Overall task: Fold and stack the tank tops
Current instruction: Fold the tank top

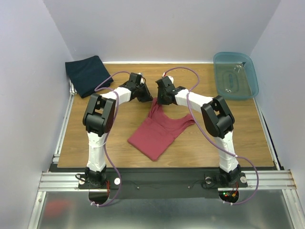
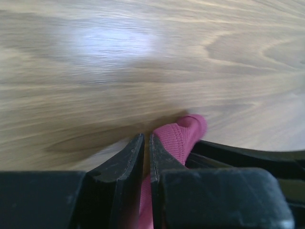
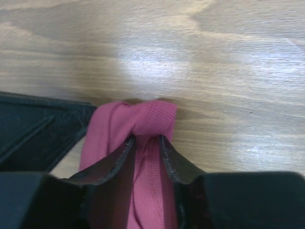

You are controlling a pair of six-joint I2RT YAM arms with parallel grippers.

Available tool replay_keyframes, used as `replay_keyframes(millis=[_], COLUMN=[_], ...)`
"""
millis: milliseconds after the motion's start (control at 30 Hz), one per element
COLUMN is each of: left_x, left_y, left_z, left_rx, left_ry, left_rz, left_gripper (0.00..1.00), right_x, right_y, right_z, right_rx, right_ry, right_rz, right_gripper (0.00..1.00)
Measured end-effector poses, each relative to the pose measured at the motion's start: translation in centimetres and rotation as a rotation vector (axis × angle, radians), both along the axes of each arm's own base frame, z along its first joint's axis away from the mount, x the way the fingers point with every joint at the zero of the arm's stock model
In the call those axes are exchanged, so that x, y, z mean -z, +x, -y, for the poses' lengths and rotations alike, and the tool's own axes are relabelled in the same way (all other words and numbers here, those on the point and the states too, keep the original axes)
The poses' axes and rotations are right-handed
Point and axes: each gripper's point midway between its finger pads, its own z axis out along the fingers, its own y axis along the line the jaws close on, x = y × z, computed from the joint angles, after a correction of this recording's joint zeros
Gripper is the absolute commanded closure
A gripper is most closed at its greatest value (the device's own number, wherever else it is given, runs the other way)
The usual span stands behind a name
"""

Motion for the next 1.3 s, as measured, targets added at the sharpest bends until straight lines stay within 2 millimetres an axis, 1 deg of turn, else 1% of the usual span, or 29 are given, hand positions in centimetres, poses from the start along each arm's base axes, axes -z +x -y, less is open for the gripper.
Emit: replay_keyframes(millis=[33,67,267,367,467,533,567,633,767,867,1000,1033,1133,1200,1300], left_x=[-0.2,-0.4,-1.1,-1.2,-0.7,-0.3,0.0,0.2,0.0,-0.3,-0.7,-0.8,-1.3,-1.6,-2.0], left_y=[0.0,0.0,-0.4,-0.9,-1.7,-2.2,-2.7,-3.0,-3.1,-3.3,-3.5,-3.5,-3.6,-3.6,-3.7], left_z=[0.4,0.7,2.4,3.2,3.8,3.8,3.9,3.9,4.1,4.6,5.0,5.2,5.3,5.4,5.6], left_rx=[0.009,0.016,0.057,0.077,0.092,0.092,0.093,0.092,0.092,0.095,0.098,0.1,0.101,0.105,0.111], left_ry=[-0.014,-0.023,-0.086,-0.106,-0.119,-0.124,-0.125,-0.129,-0.133,-0.127,-0.124,-0.123,-0.122,-0.124,-0.123], left_rz=[0.006,0.01,0.027,0.028,0.022,0.012,0.005,-0.004,0.004,0.015,0.026,0.029,0.039,0.046,0.058], left_gripper=[0.79,0.79,0.79,0.79,0.79,0.79,0.79,0.79,0.79,0.79,0.79,0.79,0.79,0.79,0.79], right_x=[0.0,0.0,0.0,-0.1,0.3,0.9,0.9,0.8,0.8,0.6,-0.7,-1.6,-4.1,-5.4,-6.9], right_y=[0.1,0.2,0.5,0.5,0.4,0.2,0.2,0.2,0.2,-0.2,-1.1,-1.1,-1.0,-0.8,0.1], right_z=[0.1,0.2,0.7,0.8,1.1,1.5,1.5,1.9,2.3,3.0,3.7,3.7,3.5,3.4,2.8], right_rx=[0.006,0.014,0.042,0.045,0.048,0.052,0.051,0.054,0.06,0.067,0.071,0.071,0.065,0.063,0.059], right_ry=[-0.004,-0.009,-0.018,-0.016,-0.011,-0.008,-0.001,0.016,0.044,0.049,0.056,0.065,0.098,0.113,0.135], right_rz=[0.004,0.007,0.016,0.015,0.003,-0.013,-0.012,-0.019,-0.032,-0.038,-0.036,-0.023,0.017,0.038,0.069], right_gripper=[0.76,0.77,0.78,0.78,0.7,0.67,0.66,0.67,0.66,0.65,0.64,0.64,0.64,0.64,0.62])
